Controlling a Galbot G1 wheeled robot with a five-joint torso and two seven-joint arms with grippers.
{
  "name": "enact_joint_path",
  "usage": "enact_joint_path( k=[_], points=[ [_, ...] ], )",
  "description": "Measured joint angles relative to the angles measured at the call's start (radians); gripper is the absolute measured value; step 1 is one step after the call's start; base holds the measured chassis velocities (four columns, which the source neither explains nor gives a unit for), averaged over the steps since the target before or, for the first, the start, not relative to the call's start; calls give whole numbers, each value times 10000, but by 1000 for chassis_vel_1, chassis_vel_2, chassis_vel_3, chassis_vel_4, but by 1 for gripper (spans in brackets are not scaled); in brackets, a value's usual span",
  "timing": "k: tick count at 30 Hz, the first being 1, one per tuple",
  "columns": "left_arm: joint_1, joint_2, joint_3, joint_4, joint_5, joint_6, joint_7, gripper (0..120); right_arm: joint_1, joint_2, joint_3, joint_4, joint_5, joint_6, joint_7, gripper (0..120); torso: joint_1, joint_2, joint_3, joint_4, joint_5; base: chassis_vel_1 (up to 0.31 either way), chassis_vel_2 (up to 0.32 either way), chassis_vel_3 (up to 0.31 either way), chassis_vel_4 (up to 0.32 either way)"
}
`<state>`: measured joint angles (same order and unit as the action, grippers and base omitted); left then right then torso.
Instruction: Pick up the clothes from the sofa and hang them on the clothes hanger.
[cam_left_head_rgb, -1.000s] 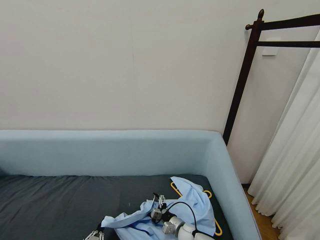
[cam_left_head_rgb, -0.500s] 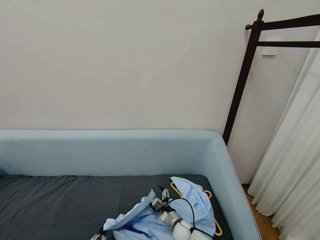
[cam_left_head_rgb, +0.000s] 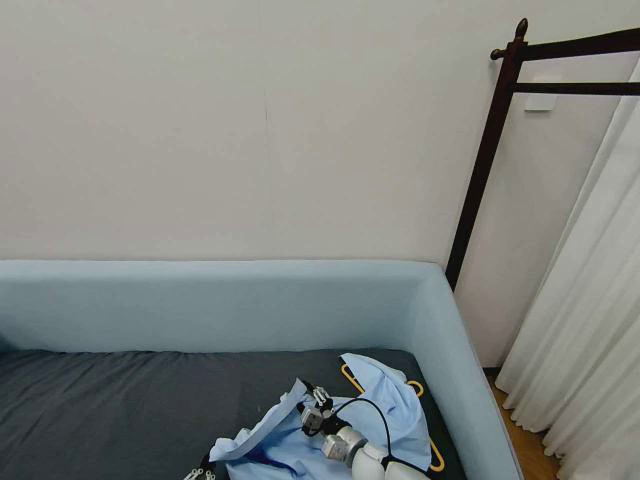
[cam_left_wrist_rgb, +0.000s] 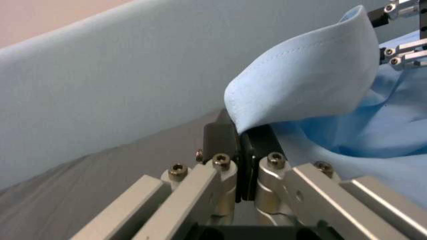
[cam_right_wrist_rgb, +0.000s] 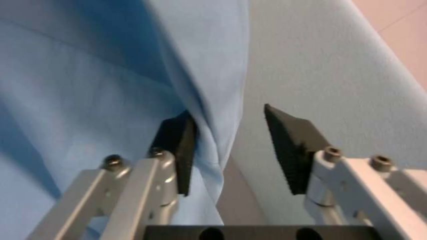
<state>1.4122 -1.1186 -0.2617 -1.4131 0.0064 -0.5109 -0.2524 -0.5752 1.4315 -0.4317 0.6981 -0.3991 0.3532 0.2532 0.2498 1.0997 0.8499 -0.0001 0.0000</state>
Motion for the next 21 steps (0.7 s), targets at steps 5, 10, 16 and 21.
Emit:
enact_joint_path(
  k=[5, 10, 16, 21],
  points=[
    [48, -3, -32, -7, 42, -10, -11, 0, 35, 56, 49, -66, 3, 66, 44, 19, 0, -1, 0, 1, 0, 0, 0, 0, 0],
    [50, 0, -45, -4, 61, -15, -41, 0, 40, -20, 99, 81, 7, 131, 136, 1, 0, -1, 0, 1, 0, 0, 0, 0, 0],
    [-145, 204, -58, -386, -96, 406, -208, 0, 88, -553, 12, 1176, 603, -235, 308, 0, 0, -1, 0, 2, -2, 0, 0, 0, 0],
    [-781, 1038, 93, -1527, -1195, 1566, -394, 0, 252, -1470, -673, 3029, 1893, -1370, 681, 0, 0, -1, 0, -3, 0, 0, 0, 0, 0]
  ],
)
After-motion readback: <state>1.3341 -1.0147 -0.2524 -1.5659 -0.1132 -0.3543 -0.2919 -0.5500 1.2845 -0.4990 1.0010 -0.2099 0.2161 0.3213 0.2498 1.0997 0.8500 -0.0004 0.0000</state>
